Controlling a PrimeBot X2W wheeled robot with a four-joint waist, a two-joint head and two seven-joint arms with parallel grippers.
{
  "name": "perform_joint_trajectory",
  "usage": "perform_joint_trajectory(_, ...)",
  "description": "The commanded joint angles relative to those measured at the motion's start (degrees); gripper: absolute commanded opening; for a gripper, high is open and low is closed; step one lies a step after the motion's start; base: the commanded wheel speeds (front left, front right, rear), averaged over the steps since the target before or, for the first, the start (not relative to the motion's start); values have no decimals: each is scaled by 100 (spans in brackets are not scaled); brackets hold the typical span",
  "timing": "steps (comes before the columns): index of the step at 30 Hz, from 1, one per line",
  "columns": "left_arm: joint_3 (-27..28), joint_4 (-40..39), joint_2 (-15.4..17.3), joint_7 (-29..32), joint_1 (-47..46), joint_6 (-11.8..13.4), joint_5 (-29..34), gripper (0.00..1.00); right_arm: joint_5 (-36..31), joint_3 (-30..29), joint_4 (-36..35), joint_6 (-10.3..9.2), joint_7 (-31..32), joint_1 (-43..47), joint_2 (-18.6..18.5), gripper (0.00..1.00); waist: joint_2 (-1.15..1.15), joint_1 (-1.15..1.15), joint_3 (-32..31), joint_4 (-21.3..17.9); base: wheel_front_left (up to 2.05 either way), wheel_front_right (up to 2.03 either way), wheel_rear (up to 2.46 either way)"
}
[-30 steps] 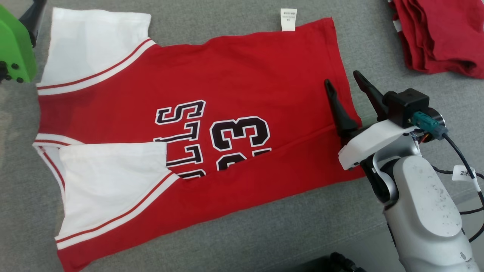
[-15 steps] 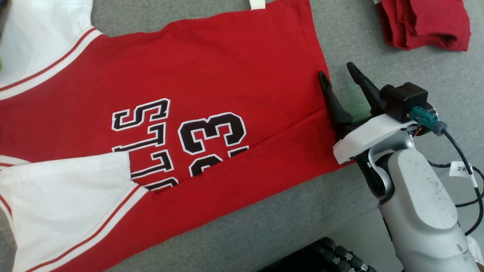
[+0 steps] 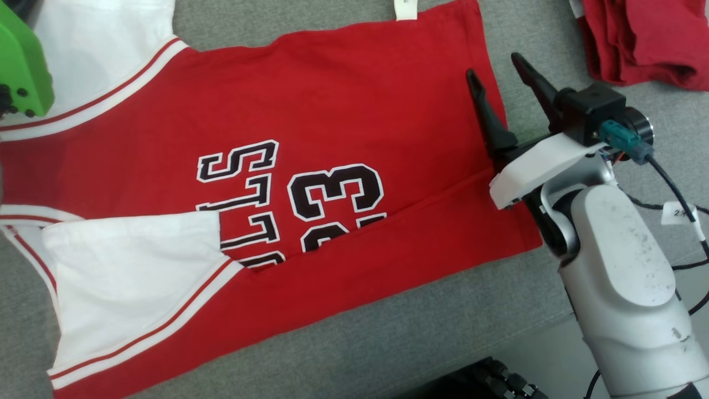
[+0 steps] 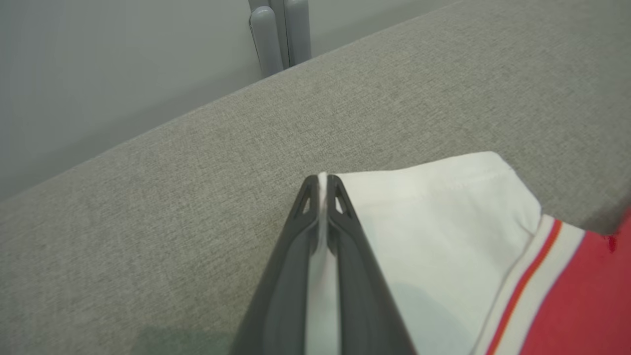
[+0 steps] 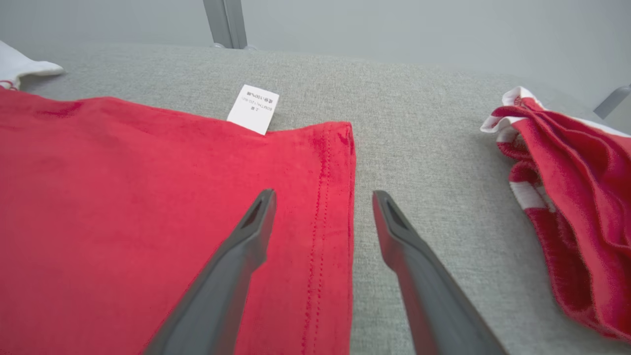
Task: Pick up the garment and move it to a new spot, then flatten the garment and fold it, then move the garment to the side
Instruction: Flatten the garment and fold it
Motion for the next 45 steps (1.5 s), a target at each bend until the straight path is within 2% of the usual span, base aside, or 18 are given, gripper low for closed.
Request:
perform_joint_trajectory(1,-45,-61,-67,-133,0,9,72,0,-78,-39,39,-7,27,-135,-115,100,0,0,-144,219,0,0,0)
perform_joint_trajectory(6,-223,-387,-240,-573,10,9,28,0,-253,-101,296,-7,252,-559,-350,100,0,0,-250,560,0,0,0)
perform_joint_trajectory(12,-412,-818,-310,-967,177,10,-7,0,-313,-96,1007,-7,490,-1094,-664,100,0,0,-263,917,0,0,0)
perform_joint_trajectory(19,-532,-1159,-370,-1216,308,9,9,0,-283,-147,1906,-7,587,-1546,-761,100,0,0,-205,1130,0,0,0)
perform_joint_trajectory(20,-538,-1186,-381,-1249,323,9,8,0,-223,-133,2039,-7,612,-1598,-749,78,0,0,-208,1147,0,0,0)
perform_joint_trajectory(21,-540,-1204,-386,-1269,331,9,3,0,-192,-147,2133,-7,620,-1624,-750,49,0,0,-214,1157,0,0,0)
perform_joint_trajectory(22,-542,-1219,-396,-1308,352,9,-7,0,-160,-150,2249,-7,637,-1650,-752,27,0,0,-224,1167,0,0,0)
perform_joint_trajectory(23,-541,-1219,-403,-1324,374,10,-17,0,-138,-144,2324,-7,629,-1667,-757,20,0,0,-236,1171,0,0,0)
perform_joint_trajectory(24,-544,-1212,-405,-1359,398,11,-26,0,-109,-132,2397,-7,594,-1686,-760,2,0,0,-251,1171,0,0,0)
perform_joint_trajectory(35,-452,-932,-532,-1886,716,38,-169,0,105,76,2795,-7,-164,-1826,-723,0,0,0,-715,1153,0,0,0)
perform_joint_trajectory(41,-439,-1124,-488,-2277,1427,36,-398,0,299,291,2694,-7,-676,-1331,-855,0,0,0,-1173,1269,0,0,0)
perform_joint_trajectory(45,-457,-1360,-410,-2501,2089,134,-523,0,526,298,2438,-7,-889,-720,-927,0,0,0,-1513,1370,0,0,0)
